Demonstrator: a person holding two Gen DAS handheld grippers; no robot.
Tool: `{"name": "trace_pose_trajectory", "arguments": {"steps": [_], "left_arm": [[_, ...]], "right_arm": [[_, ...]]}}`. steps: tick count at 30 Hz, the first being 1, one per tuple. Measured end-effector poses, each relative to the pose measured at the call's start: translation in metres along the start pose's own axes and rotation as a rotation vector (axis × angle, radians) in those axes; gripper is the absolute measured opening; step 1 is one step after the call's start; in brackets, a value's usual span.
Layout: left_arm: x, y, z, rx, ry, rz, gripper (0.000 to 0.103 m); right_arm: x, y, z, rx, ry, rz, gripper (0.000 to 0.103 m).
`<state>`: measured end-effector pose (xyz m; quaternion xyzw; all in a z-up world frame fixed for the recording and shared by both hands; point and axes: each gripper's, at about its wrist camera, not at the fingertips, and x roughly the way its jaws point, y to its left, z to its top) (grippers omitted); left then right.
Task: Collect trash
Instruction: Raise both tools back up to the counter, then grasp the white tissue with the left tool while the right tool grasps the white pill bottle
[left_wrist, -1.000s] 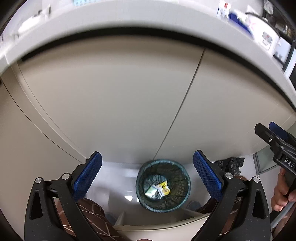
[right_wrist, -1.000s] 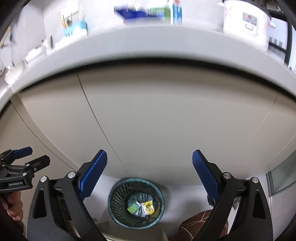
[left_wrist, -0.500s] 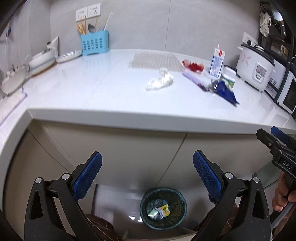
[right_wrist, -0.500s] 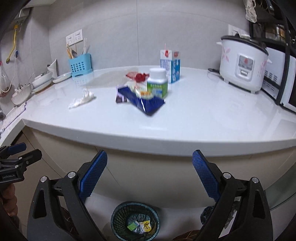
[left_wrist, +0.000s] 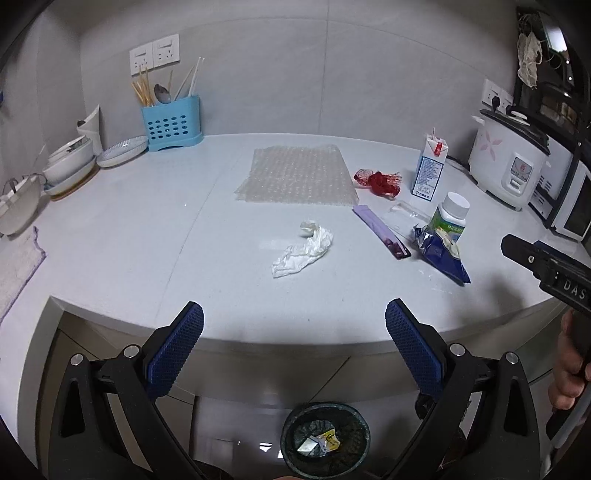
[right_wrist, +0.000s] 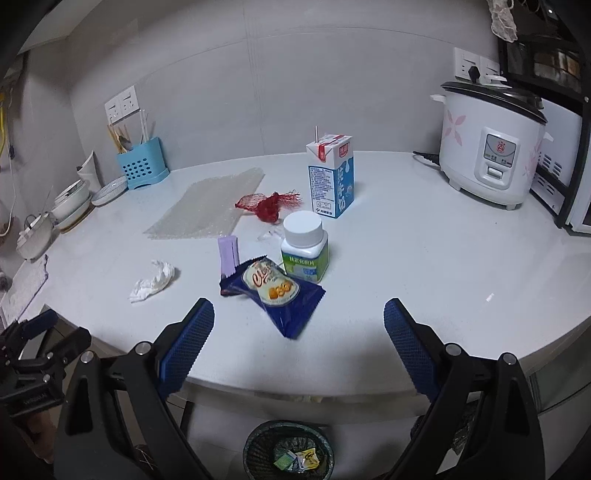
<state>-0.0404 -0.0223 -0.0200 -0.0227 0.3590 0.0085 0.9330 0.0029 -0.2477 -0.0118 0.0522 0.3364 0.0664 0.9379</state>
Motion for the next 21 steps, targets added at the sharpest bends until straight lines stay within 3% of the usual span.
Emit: {"name": "trace_pose_trajectory", "arguments": {"steps": [9, 13, 21], "left_arm": [[0.059, -0.004, 0.037, 0.017, 0.054, 0.019, 0.096], [0.088, -0.004, 0.048, 0.015, 0.089, 0.014, 0.096], [0.122, -0.007, 0.051, 0.016, 0.135, 0.017, 0.095]], "right_arm": [[0.065, 0.0, 0.045, 0.02, 0.085, -0.045, 0.086], [0.089, 0.001, 0.052, 0.018, 0.113, -0.09, 0.084], [0.119, -0.004, 0.057, 0.057, 0.167, -0.1, 0.077]]}}
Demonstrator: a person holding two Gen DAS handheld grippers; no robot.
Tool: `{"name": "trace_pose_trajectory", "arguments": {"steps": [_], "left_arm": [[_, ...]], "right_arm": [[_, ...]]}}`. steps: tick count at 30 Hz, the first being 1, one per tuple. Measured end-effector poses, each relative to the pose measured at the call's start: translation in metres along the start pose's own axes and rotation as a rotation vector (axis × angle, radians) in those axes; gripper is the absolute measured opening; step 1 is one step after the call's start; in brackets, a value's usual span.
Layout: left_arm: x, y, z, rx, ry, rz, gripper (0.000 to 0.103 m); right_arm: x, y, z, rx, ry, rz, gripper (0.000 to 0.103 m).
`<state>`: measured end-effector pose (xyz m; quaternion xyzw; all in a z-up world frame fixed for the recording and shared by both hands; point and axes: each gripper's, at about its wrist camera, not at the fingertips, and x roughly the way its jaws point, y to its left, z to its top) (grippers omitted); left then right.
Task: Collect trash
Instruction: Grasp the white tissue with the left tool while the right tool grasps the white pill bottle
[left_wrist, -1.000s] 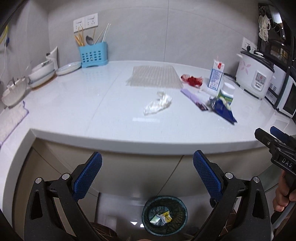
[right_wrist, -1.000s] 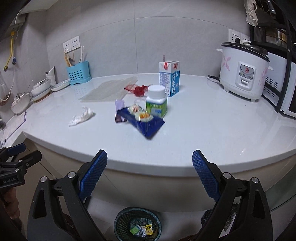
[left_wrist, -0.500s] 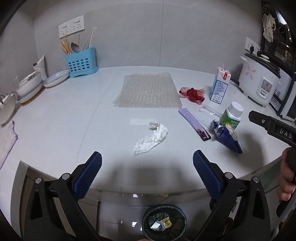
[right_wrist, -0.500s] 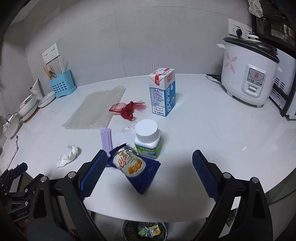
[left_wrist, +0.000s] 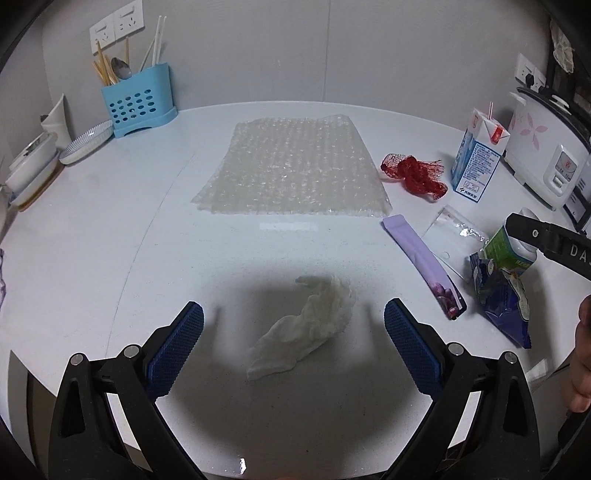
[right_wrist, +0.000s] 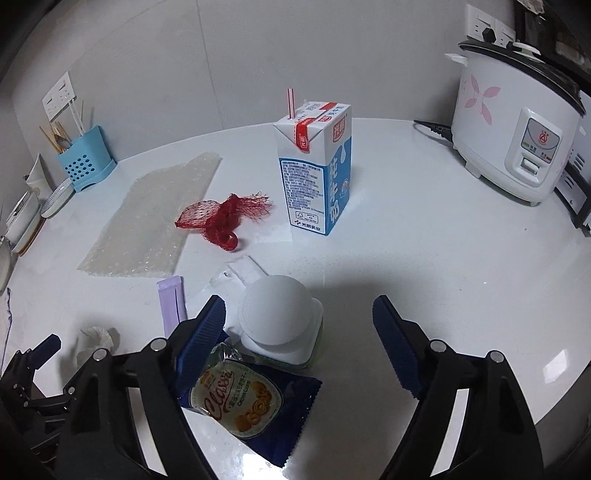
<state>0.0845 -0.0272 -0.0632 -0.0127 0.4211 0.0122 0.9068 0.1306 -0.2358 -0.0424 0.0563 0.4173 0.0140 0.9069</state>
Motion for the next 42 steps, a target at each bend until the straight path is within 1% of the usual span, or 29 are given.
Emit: {"name": "trace_pose_trajectory", "arguments": {"steps": [5, 6, 8, 10, 11, 12, 13, 14, 15, 16, 19, 21, 25, 28, 35, 42], "left_arm": [[0.013, -0.002, 0.003, 0.001, 0.028, 0.014, 0.089], [0.016, -0.002, 0.003, 0.001, 0.037, 0.016, 0.086], [0.02, -0.002, 0.004, -0.002, 0.053, 0.016, 0.082], [0.021, -0.002, 0.004, -0.005, 0.061, 0.013, 0.075], [0.021, -0.002, 0.004, -0.006, 0.058, 0.019, 0.072], [0.02, -0.002, 0.004, -0.01, 0.057, 0.022, 0.067], [0.02, -0.002, 0.004, -0.014, 0.056, 0.019, 0.061], [0.019, -0.002, 0.005, -0.018, 0.056, 0.018, 0.057], [0.018, -0.002, 0.005, -0.018, 0.056, 0.018, 0.049], [0.018, -0.003, 0.005, -0.016, 0.056, 0.015, 0.045], [0.017, -0.004, 0.006, -0.014, 0.056, 0.008, 0.029], [0.016, -0.003, 0.005, -0.017, 0.053, 0.008, 0.024], [0.016, -0.001, 0.005, -0.019, 0.05, -0.006, 0.018], [0.014, 0.0, 0.006, -0.018, 0.043, -0.013, 0.016], [0.001, -0.001, 0.006, -0.007, 0.019, -0.011, 0.016], [-0.022, -0.001, 0.004, -0.014, -0.013, -0.006, 0.016]], "right_arm": [[0.007, 0.004, -0.001, 0.006, 0.013, -0.001, 0.073], [0.008, 0.005, -0.002, 0.002, 0.013, -0.008, 0.07], [0.01, 0.007, -0.002, 0.003, 0.022, -0.021, 0.066], [0.012, 0.008, -0.002, 0.005, 0.03, -0.025, 0.064], [0.013, 0.01, -0.002, 0.0, 0.033, -0.033, 0.06], [0.014, 0.01, -0.002, -0.002, 0.037, -0.038, 0.055], [0.015, 0.01, -0.002, -0.004, 0.04, -0.039, 0.053], [0.015, 0.01, -0.003, -0.004, 0.043, -0.042, 0.049], [0.015, 0.01, -0.003, -0.004, 0.045, -0.045, 0.045], [0.015, 0.01, -0.003, -0.004, 0.044, -0.046, 0.044], [0.014, 0.008, -0.003, -0.004, 0.035, -0.052, 0.043], [0.014, 0.007, -0.003, -0.002, 0.032, -0.054, 0.043], [0.012, 0.005, -0.004, 0.002, 0.025, -0.053, 0.043], [0.01, 0.003, -0.004, 0.004, 0.017, -0.058, 0.042], [-0.003, -0.005, -0.005, 0.013, -0.012, -0.062, 0.042], [-0.026, -0.008, -0.011, 0.012, -0.05, -0.057, 0.042]]}}
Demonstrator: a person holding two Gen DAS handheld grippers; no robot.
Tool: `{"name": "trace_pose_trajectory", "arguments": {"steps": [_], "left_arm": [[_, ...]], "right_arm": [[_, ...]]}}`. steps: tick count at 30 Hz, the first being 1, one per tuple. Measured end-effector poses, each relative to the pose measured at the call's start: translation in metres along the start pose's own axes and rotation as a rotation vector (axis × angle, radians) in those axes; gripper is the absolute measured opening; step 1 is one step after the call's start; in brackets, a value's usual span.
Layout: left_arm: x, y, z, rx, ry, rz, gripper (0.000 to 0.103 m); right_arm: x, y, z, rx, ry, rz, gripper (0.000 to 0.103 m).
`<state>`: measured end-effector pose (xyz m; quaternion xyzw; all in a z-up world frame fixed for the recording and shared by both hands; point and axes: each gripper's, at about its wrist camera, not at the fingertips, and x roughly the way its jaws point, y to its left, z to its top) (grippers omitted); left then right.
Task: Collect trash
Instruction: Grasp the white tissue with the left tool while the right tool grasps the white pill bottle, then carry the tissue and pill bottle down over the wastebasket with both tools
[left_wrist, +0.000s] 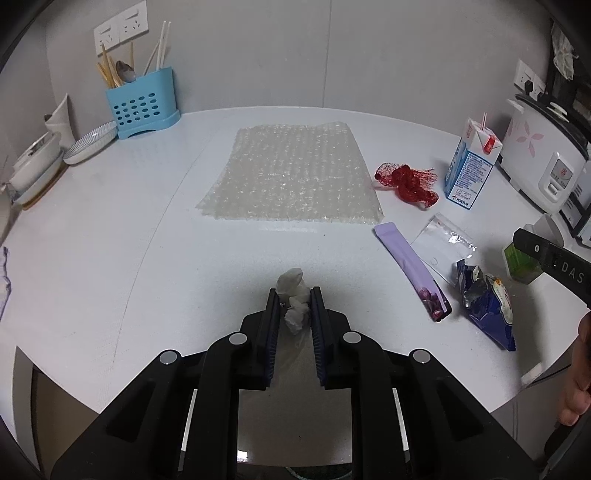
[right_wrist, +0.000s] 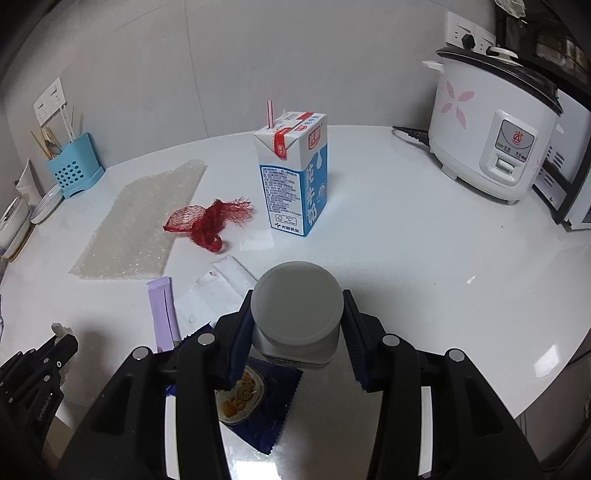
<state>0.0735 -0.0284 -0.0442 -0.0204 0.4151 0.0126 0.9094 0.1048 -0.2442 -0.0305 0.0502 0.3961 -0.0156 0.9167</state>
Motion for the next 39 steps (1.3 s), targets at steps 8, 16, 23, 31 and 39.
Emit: {"name": "trace_pose_trajectory", "arguments": {"steps": [8, 16, 23, 31, 39], "left_arm": [[-0.023, -0.005, -0.009, 0.006, -0.029, -0.016, 0.015], [-0.046, -0.007, -0.02, 0.002, -0.061, -0.035, 0.015], [-0.074, -0.009, -0.045, -0.005, -0.09, -0.083, 0.015], [-0.11, -0.012, -0.091, 0.011, -0.137, -0.121, 0.015], [-0.125, -0.019, -0.145, 0.039, -0.149, -0.139, 0.015]], "right_arm": [[-0.029, -0.007, -0.012, 0.002, -0.033, 0.011, 0.042], [-0.063, -0.013, -0.027, -0.001, -0.072, 0.03, 0.042], [-0.099, -0.013, -0.056, -0.019, -0.129, 0.062, 0.042], [-0.134, -0.001, -0.11, -0.06, -0.173, 0.122, 0.042], [-0.137, 0.011, -0.17, -0.107, -0.156, 0.157, 0.042]]}}
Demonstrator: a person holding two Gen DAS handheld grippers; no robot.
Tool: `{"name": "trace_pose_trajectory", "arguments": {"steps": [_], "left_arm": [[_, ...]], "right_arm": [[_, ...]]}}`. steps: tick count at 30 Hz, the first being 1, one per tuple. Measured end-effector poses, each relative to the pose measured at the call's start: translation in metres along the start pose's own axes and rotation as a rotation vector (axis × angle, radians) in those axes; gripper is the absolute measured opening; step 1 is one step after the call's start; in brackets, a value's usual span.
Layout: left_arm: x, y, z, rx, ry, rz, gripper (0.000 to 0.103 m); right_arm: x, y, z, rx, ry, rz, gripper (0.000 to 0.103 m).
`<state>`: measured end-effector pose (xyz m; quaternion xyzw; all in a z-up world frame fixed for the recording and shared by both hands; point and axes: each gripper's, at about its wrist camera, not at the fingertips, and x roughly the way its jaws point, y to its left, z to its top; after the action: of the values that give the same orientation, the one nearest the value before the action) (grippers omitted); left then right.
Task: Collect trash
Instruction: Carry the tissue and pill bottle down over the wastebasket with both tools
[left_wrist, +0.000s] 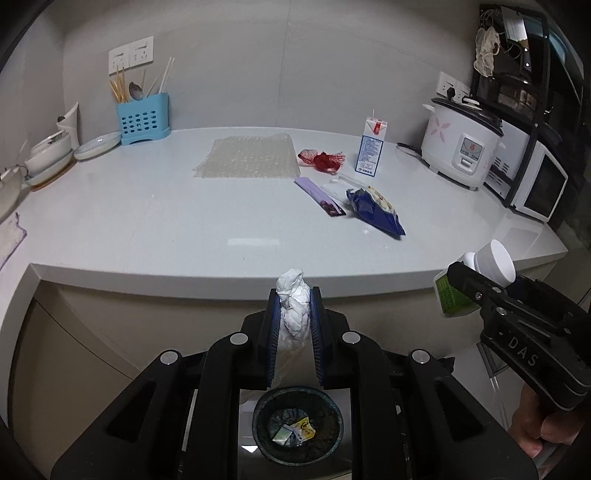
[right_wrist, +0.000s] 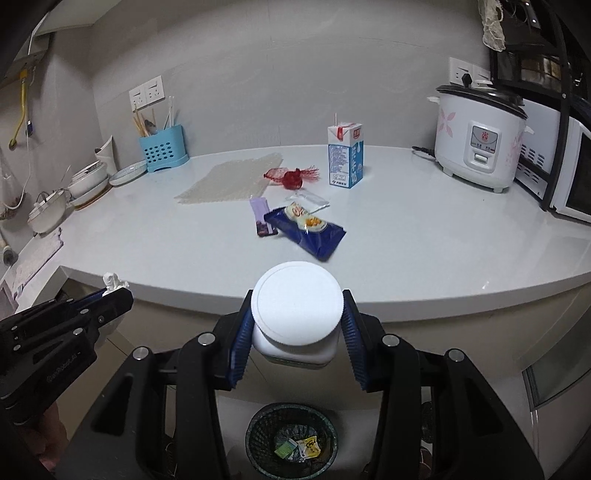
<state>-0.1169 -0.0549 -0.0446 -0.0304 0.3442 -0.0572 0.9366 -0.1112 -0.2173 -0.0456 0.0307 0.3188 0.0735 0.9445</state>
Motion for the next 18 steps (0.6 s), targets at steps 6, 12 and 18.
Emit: {"name": "trace_pose_trajectory", "arguments": {"steps": [6, 12, 18], "left_arm": [[0.002, -0.001, -0.034, -0.003, 0.012, 0.009, 0.015], [0.014, 0.003, -0.064, -0.019, 0.039, 0.031, 0.015], [0.05, 0.007, -0.101, -0.034, 0.11, 0.034, 0.015]], "right_arm": [[0.003, 0.002, -0.034, -0.007, 0.025, -0.001, 0.042], [0.011, -0.005, -0.064, 0.005, 0.053, -0.018, 0.042], [0.037, -0.006, -0.097, 0.002, 0.092, -0.036, 0.042]]}}
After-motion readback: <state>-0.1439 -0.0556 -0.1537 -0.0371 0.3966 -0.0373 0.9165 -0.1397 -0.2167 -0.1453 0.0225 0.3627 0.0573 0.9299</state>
